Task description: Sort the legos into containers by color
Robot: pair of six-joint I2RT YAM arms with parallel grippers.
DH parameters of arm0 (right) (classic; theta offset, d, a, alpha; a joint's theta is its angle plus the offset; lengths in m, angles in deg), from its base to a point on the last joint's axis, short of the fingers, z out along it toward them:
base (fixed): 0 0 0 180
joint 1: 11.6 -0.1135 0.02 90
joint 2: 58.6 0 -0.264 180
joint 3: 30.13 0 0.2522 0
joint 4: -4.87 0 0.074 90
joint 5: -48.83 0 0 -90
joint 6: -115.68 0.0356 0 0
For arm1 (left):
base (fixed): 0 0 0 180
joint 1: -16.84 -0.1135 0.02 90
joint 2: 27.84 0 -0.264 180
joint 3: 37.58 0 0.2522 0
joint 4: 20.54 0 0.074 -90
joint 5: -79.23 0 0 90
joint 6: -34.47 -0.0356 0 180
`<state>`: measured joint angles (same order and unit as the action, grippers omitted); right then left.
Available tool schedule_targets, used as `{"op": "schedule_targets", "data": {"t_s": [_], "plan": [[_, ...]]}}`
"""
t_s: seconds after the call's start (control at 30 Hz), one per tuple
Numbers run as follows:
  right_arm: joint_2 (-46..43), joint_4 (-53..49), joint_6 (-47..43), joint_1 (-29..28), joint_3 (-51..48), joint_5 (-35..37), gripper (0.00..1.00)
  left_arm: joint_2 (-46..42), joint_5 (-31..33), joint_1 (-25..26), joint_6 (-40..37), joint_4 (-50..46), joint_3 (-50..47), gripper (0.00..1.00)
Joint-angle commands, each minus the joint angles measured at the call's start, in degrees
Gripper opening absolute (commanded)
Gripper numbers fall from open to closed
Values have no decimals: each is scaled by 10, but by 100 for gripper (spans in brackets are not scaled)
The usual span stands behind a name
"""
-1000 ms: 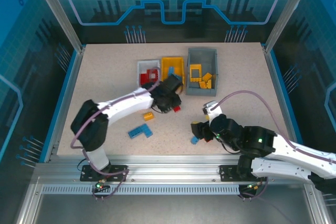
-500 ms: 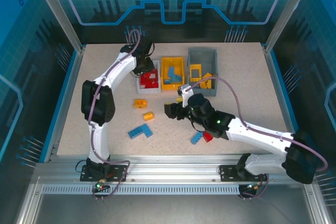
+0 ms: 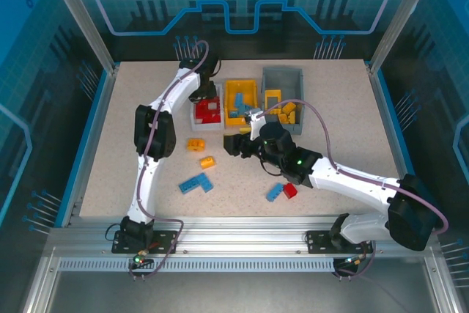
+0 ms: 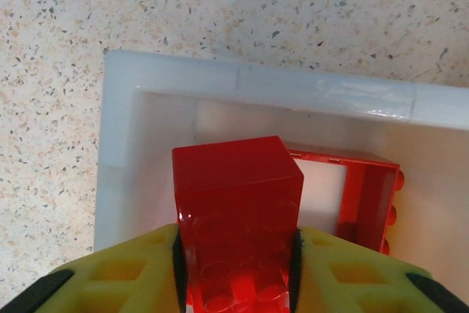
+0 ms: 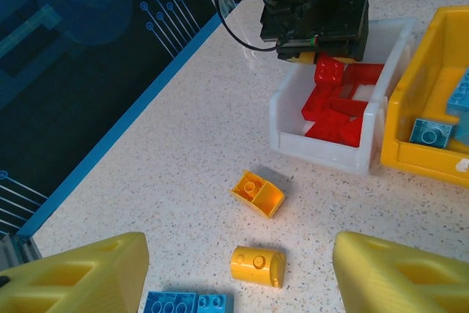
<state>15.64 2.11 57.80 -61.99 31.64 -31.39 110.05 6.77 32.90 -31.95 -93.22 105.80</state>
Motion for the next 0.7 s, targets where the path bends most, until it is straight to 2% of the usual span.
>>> {"op": "schedule_targets", "data": {"t_s": [0.0,0.23,0.43,0.53,0.67], "plan": [[-14,-6,9,10,0,-8,69,-7,18,-2,-11,-29,22,43],[-29,-23,10,9,-5,-7,69,-57,18,7,-11,-26,9,53],[-39,-47,4,9,-11,-5,69,-129,32,22,-9,-14,-23,52],[-14,-101,-23,-2,16,10,68,-216,34,37,1,18,-104,52],[57,-161,-68,-38,77,37,70,-393,5,47,41,102,-311,52]]}}
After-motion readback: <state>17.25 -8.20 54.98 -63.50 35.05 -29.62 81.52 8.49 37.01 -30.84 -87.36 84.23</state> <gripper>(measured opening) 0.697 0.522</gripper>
